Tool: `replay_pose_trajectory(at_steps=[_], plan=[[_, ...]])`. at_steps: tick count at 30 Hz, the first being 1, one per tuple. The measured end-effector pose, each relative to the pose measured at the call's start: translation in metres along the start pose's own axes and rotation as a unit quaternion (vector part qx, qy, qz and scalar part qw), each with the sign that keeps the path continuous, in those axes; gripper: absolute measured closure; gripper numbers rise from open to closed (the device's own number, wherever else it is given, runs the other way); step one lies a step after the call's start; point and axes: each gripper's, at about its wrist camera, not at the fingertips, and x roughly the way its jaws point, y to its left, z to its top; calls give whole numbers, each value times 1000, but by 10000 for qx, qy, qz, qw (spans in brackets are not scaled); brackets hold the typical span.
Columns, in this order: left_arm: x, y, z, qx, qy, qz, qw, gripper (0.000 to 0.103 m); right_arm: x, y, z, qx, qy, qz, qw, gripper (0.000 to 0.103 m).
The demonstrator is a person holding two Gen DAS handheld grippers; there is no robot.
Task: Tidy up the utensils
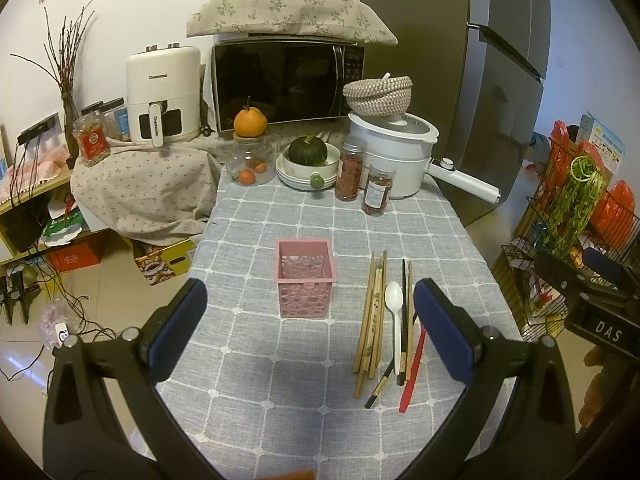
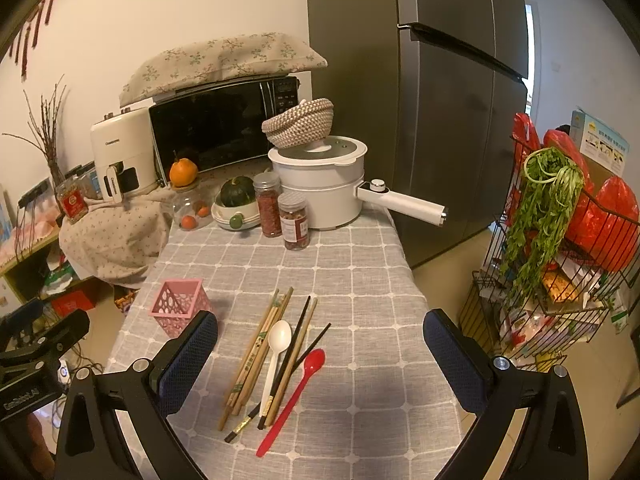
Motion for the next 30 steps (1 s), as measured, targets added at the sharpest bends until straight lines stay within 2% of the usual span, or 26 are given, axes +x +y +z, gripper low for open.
replay_pose_trajectory(at_steps=[30], plan=[[-3,-5,2,40,-25,31,10000,0,3,0,-2,93,76,8,9999,0]])
